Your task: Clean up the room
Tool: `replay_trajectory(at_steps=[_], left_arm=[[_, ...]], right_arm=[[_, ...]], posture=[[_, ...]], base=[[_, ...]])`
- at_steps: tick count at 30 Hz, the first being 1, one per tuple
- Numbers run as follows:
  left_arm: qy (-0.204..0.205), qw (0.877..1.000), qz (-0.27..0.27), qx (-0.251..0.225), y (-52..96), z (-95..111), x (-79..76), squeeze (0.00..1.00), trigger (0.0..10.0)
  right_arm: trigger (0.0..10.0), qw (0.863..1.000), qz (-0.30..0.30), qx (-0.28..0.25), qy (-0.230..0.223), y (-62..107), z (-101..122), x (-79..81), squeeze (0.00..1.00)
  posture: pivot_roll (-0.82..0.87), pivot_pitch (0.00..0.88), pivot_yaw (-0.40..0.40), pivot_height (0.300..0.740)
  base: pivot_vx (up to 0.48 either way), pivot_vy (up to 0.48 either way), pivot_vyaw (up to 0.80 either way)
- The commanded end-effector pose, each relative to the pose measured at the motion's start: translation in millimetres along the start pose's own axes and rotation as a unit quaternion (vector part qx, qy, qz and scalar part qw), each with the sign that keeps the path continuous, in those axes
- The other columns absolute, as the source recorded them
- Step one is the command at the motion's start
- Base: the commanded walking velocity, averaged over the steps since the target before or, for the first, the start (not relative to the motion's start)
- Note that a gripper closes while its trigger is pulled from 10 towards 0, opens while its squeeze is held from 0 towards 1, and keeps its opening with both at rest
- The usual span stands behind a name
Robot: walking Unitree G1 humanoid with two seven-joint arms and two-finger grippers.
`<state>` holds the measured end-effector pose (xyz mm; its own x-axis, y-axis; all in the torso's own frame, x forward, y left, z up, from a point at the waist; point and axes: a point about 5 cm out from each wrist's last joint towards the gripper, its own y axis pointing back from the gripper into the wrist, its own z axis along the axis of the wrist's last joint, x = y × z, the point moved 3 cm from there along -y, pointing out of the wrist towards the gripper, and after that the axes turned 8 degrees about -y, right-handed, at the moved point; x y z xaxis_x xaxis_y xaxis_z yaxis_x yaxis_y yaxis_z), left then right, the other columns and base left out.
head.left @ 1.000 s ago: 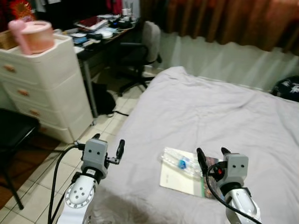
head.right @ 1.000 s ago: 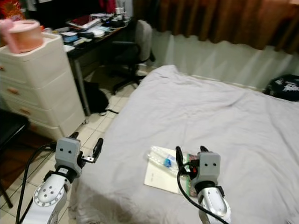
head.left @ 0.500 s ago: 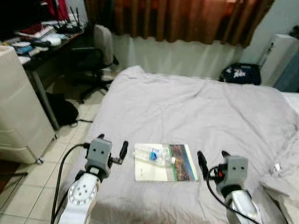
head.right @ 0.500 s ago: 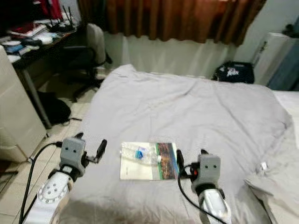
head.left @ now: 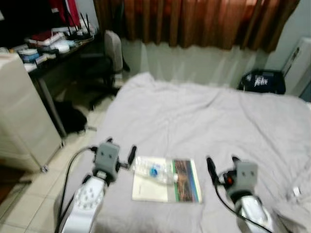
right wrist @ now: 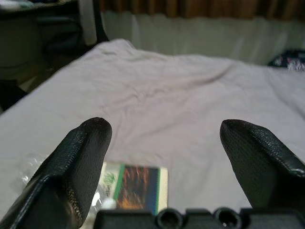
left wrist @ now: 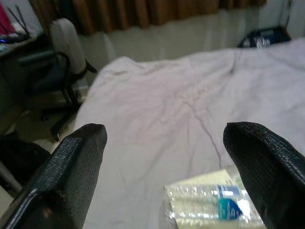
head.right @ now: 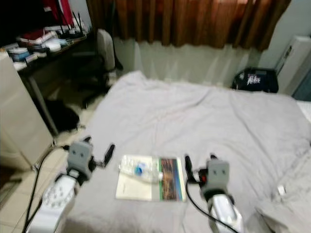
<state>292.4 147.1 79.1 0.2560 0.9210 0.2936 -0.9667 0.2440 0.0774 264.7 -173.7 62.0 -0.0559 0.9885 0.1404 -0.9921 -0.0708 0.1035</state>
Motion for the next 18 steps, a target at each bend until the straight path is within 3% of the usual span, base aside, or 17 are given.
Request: replay_trajectory(at_steps=[1,7,13,18], left_arm=[[0.001,1.0,-0.01,-0.004,-1.7,2,-5.4,0.0,10.0],[-0.004,1.0,-0.011,-0.003,-2.9,-1,-5.0,0.0,10.0],[-0.002,1.0,0.013,0.025,-13.3,-16,14.6,0.0,10.0],[-0.004,0.999,0.015,0.03,-13.1,-20,14.0,0.0,10.0]], right_arm=[[10.0,1.0,-0.011,0.007,0.001,2.5,-3,-6.8,0.0],[10.0,1.0,-0.01,0.008,0.007,2.4,-4,-6.4,0.0],[10.0,1.0,-0.005,0.004,0.005,2.9,-2,-4.3,0.0],[10.0,1.0,-0.002,0.006,0.005,6.4,-2,-4.4,0.0]], posture=[[0.0,0.0,-0.039,0.74],[0.0,0.0,-0.041,0.74],[-0.01,0.0,-0.036,0.74],[-0.02,0.0,-0.035,0.74]], base=[[0.0,0.0,-0.79],[0.0,0.0,-0.78],[0.0,0.0,0.0],[0.0,0.0,0.0]])
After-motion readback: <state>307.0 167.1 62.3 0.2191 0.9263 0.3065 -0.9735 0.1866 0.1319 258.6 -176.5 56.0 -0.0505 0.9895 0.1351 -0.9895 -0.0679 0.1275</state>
